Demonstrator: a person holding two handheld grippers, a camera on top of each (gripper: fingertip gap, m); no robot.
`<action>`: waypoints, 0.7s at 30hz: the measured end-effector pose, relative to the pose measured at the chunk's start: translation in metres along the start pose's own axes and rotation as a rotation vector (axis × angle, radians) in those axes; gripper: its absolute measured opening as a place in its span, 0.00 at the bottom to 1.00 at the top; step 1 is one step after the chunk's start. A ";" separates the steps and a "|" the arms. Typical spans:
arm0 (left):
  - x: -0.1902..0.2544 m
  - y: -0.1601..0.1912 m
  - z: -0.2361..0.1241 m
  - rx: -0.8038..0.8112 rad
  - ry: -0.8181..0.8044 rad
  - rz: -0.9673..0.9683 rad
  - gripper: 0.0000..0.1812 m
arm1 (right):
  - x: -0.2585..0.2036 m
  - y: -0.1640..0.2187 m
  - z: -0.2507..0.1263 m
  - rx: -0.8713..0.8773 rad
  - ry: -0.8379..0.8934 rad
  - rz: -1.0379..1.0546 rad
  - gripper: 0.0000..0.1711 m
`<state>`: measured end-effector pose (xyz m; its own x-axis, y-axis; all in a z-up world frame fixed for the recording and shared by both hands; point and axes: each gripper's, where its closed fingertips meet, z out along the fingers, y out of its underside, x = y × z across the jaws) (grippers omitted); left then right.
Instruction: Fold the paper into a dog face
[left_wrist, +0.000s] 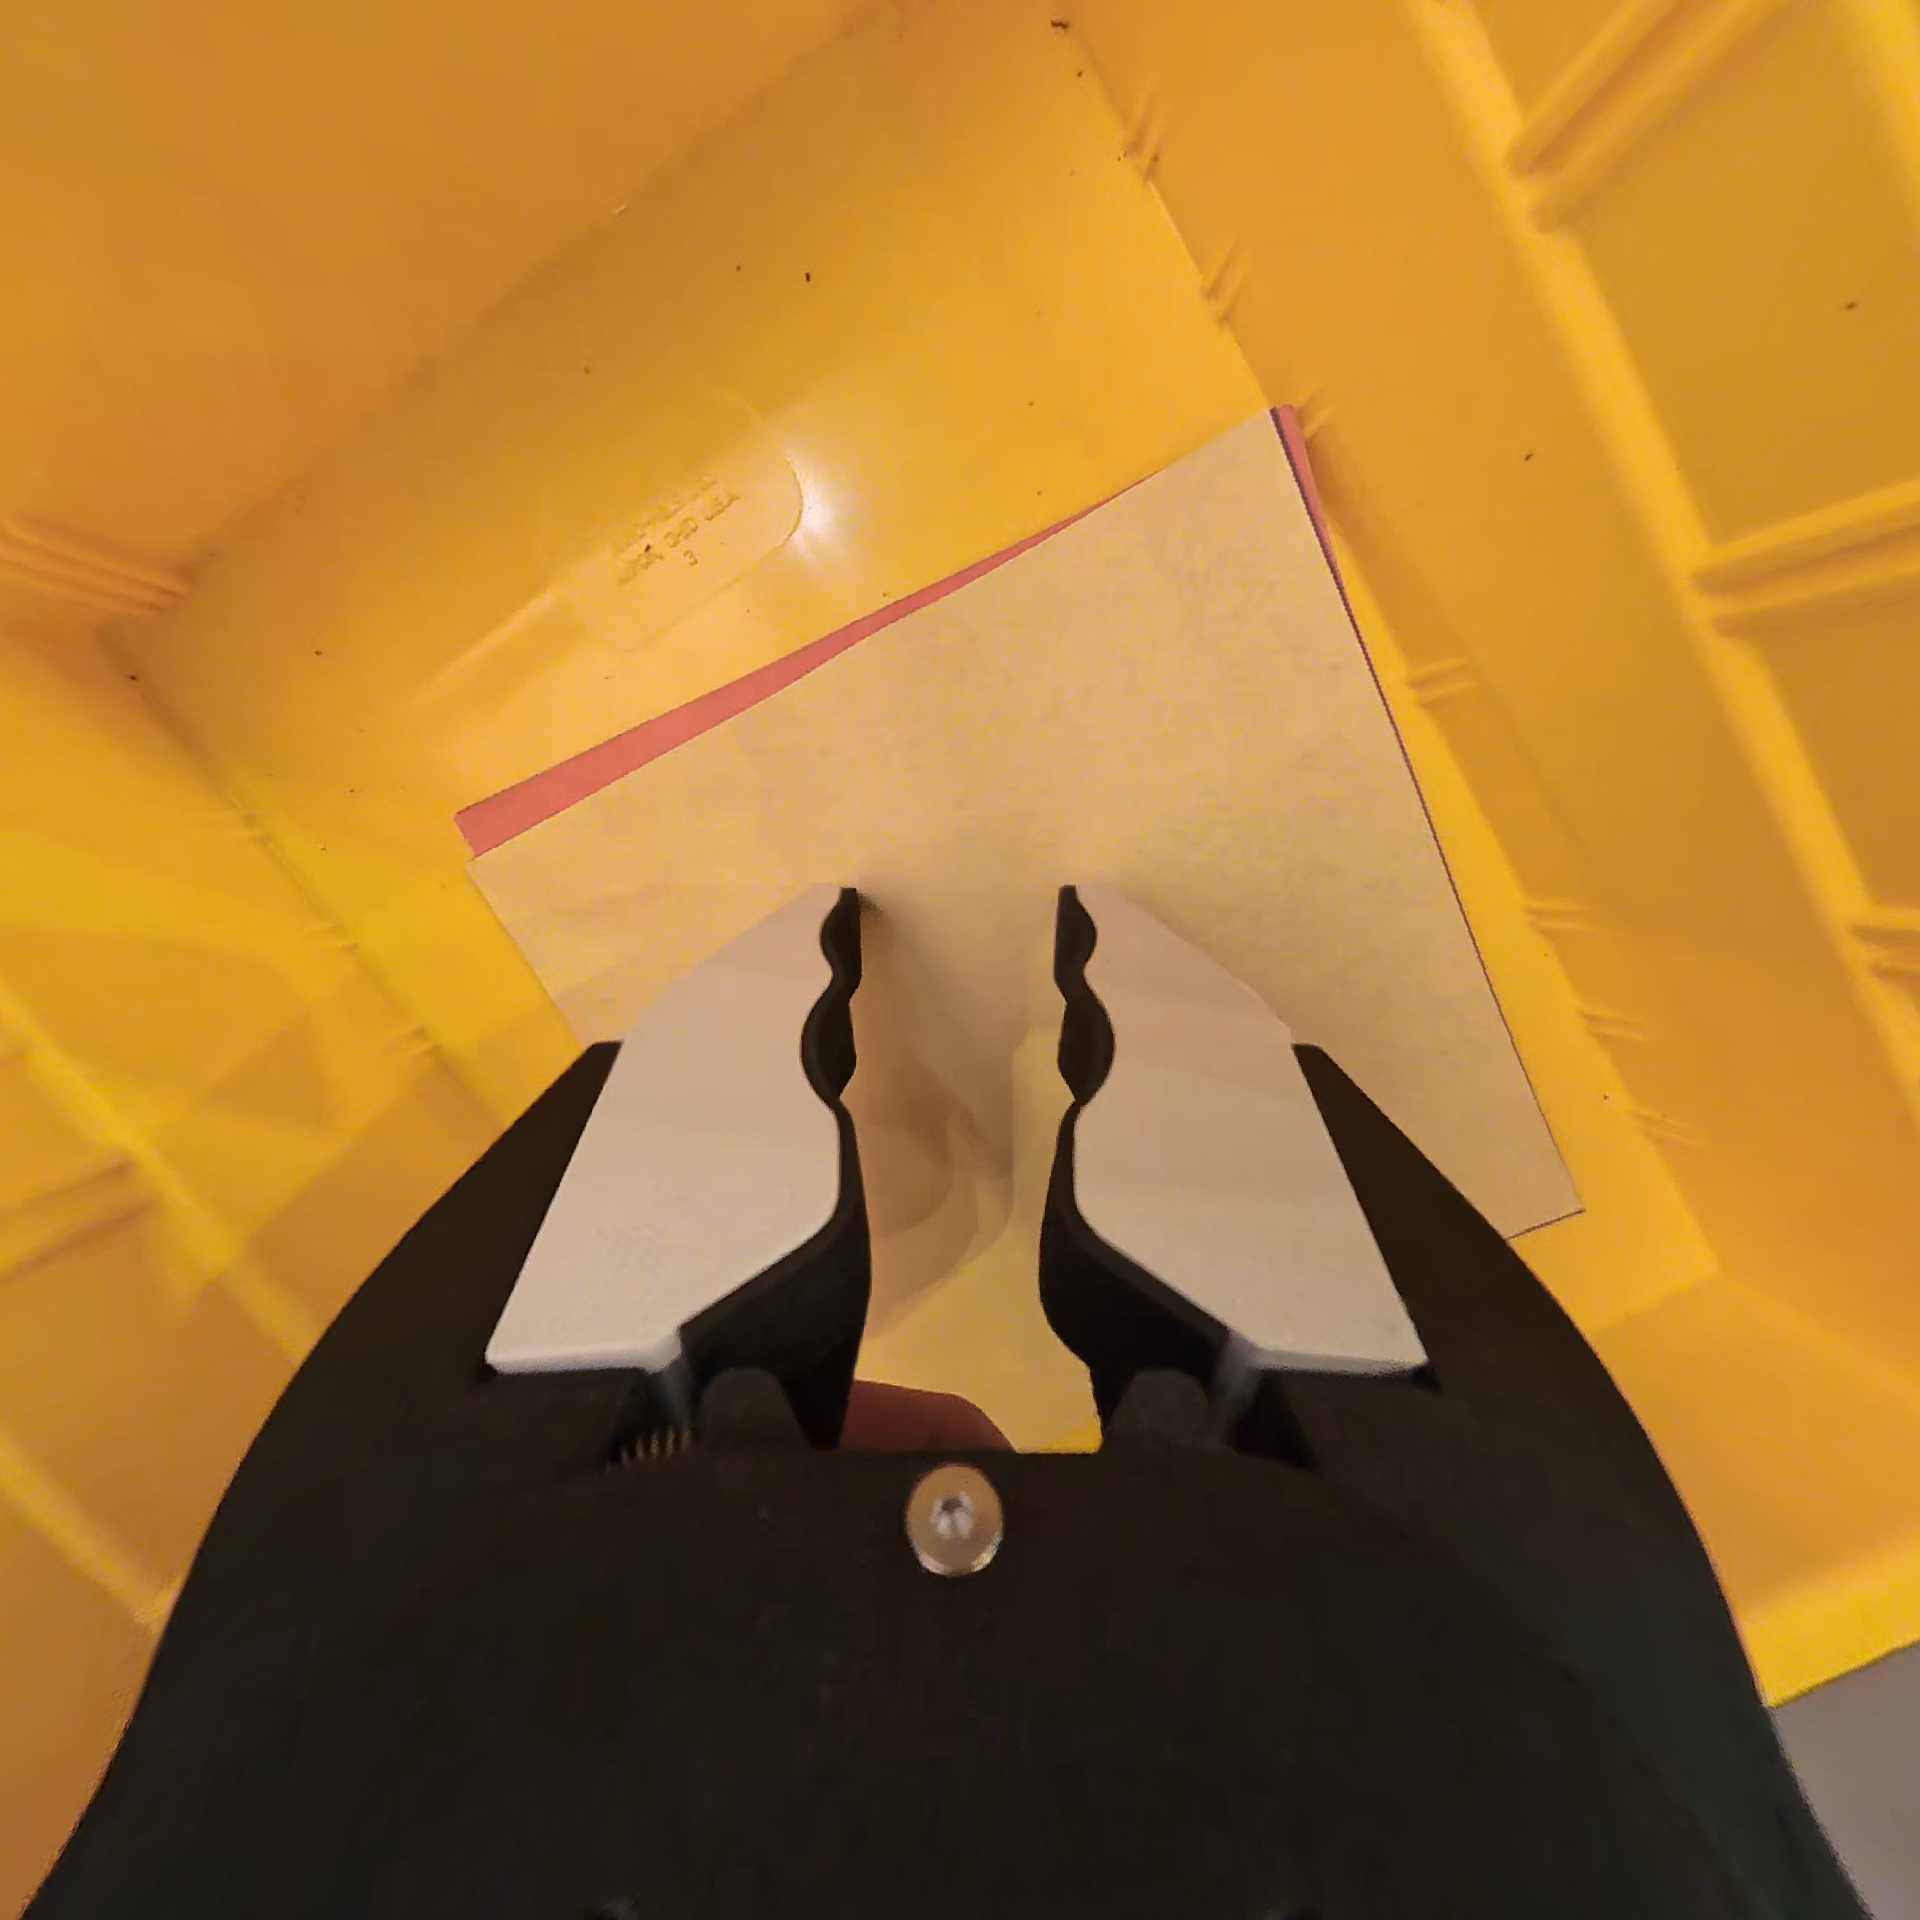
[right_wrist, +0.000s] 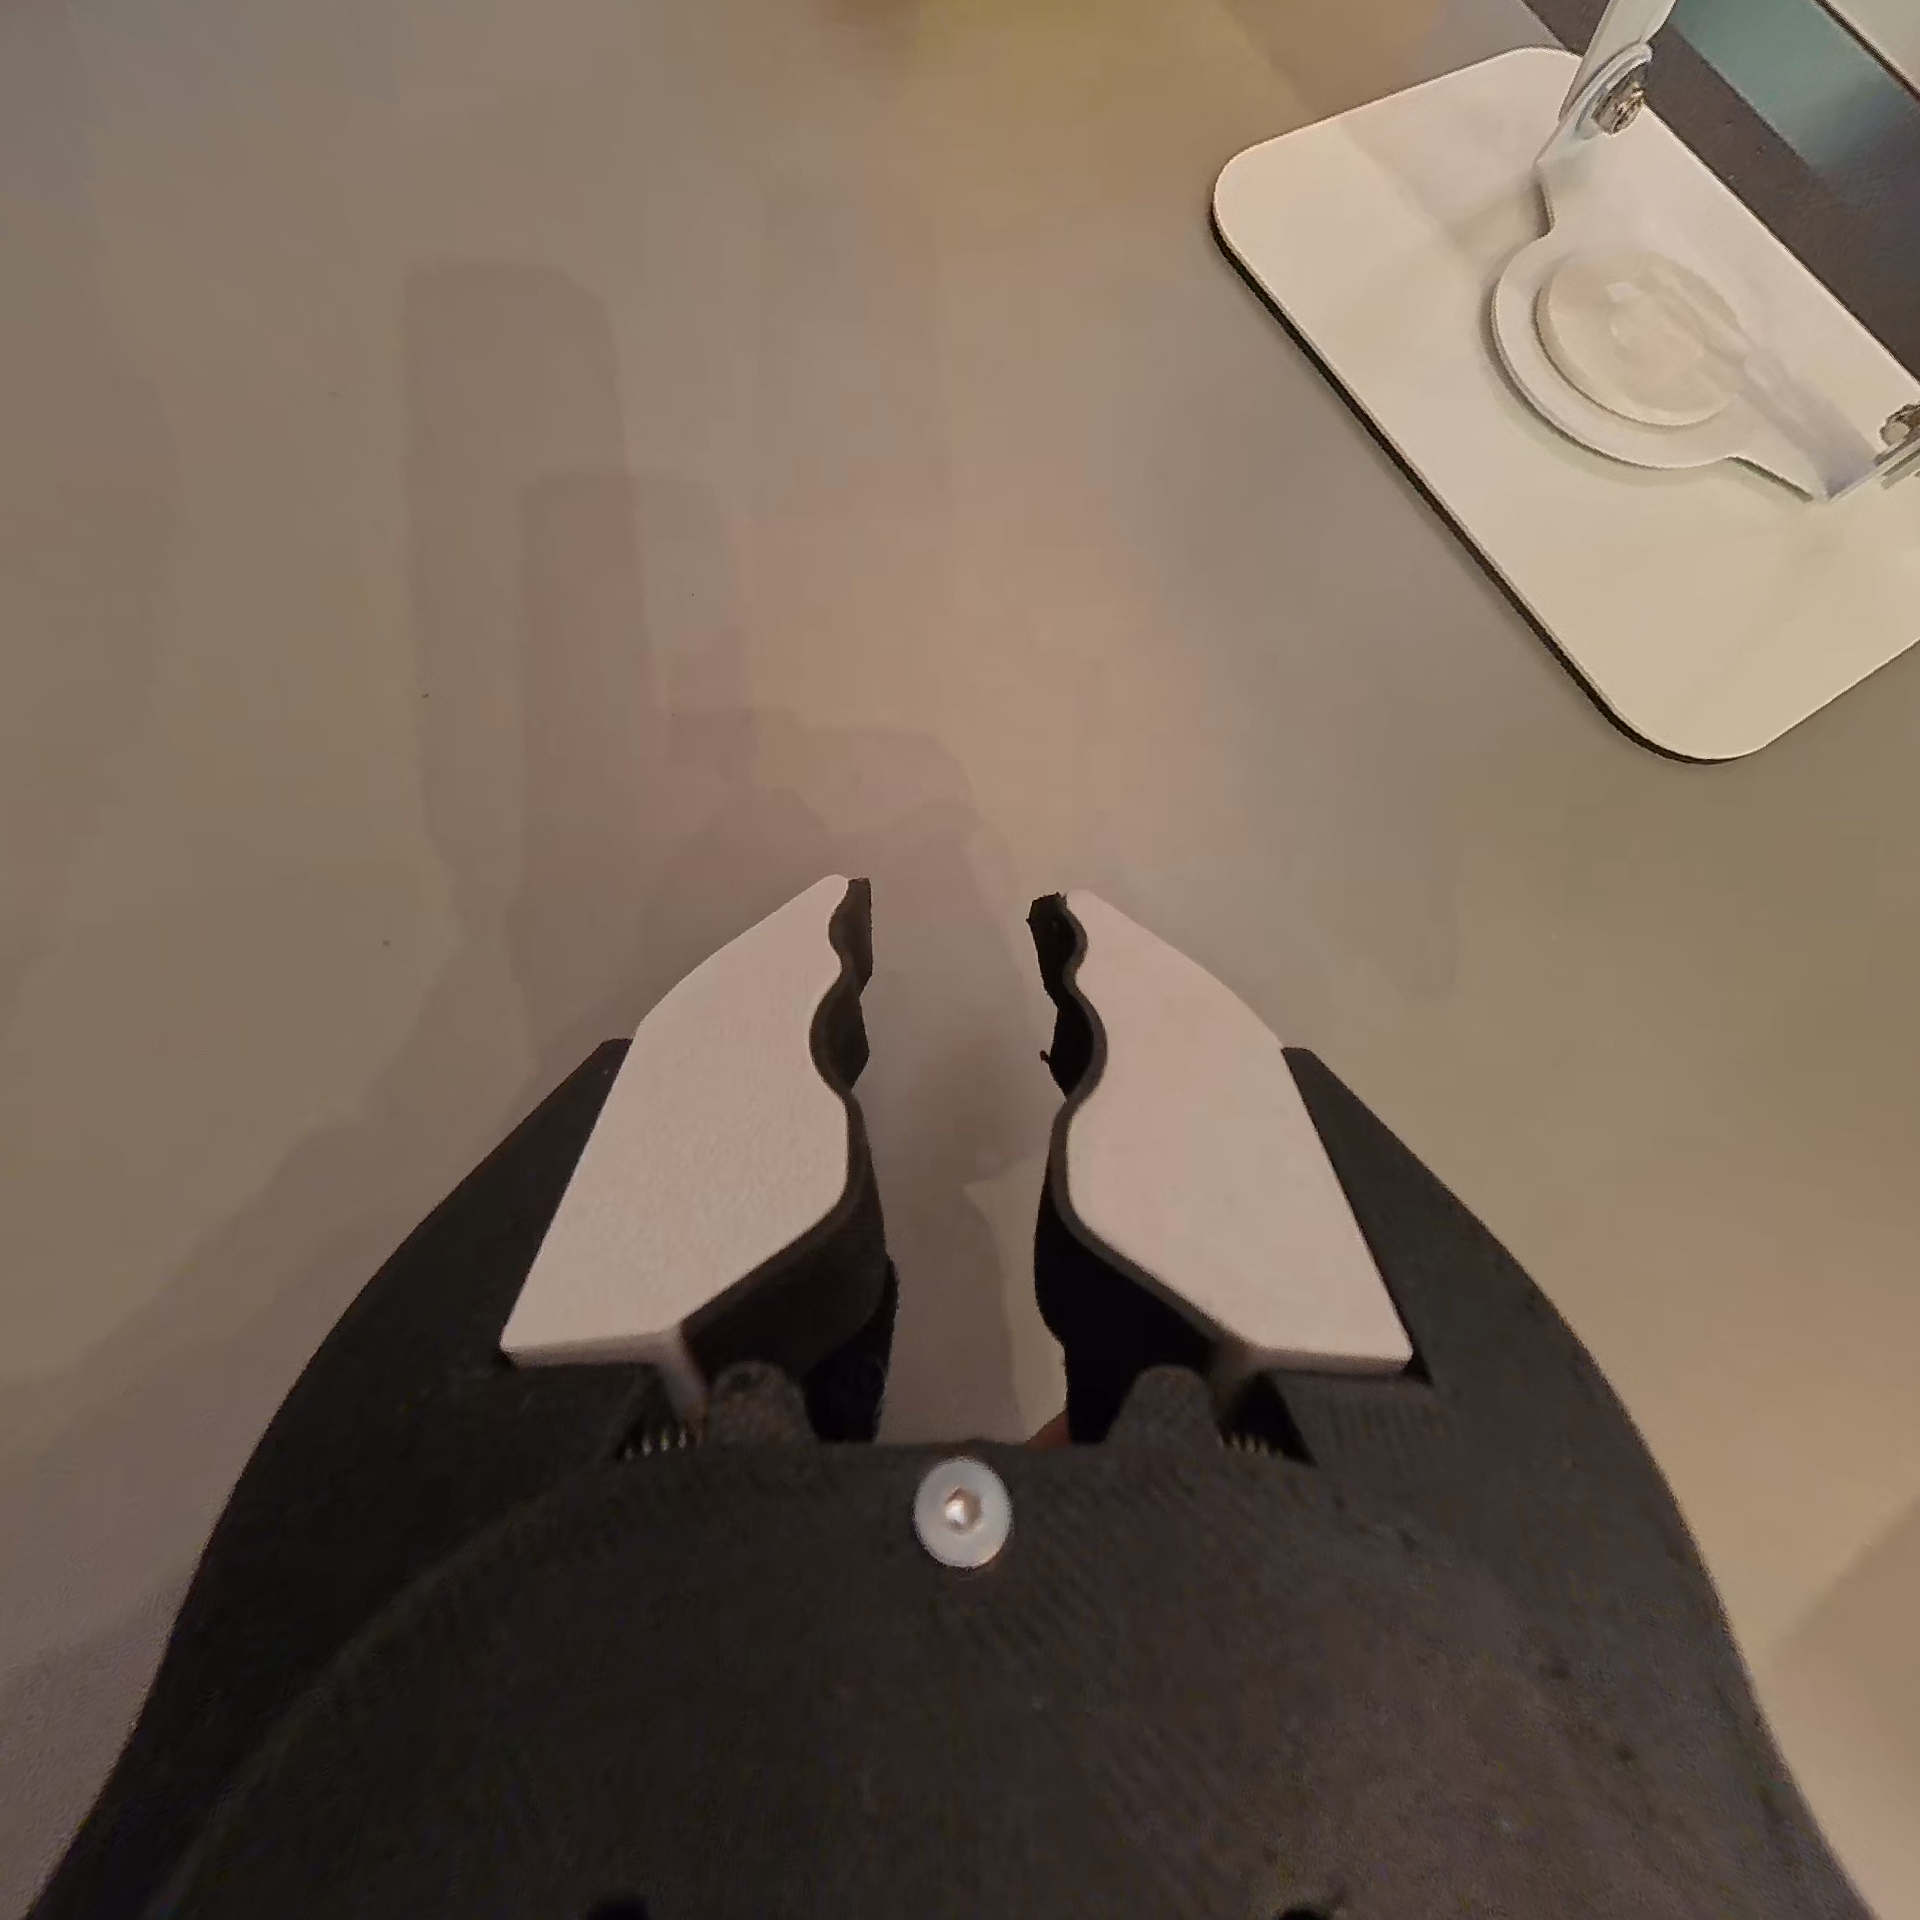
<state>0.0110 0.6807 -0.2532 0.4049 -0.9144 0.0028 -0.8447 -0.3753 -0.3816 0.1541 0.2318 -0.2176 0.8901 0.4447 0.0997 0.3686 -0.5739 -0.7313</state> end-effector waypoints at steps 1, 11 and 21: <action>-0.001 0.000 0.000 0.012 -0.004 -0.009 0.19 | 0.000 0.000 0.000 0.000 0.001 -0.001 0.18; -0.005 -0.001 0.001 0.046 -0.022 -0.027 0.06 | -0.001 0.000 0.000 -0.001 0.000 -0.006 0.18; -0.006 -0.002 0.002 0.079 -0.048 -0.028 0.00 | -0.001 0.000 0.000 -0.002 -0.003 -0.005 0.18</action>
<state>0.0110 0.6873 -0.2544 0.4458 -0.8946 -0.0296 -0.8034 -0.3853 -0.4540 0.1530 0.2315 -0.2179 0.8872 0.4502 0.1013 0.3739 -0.5727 -0.7296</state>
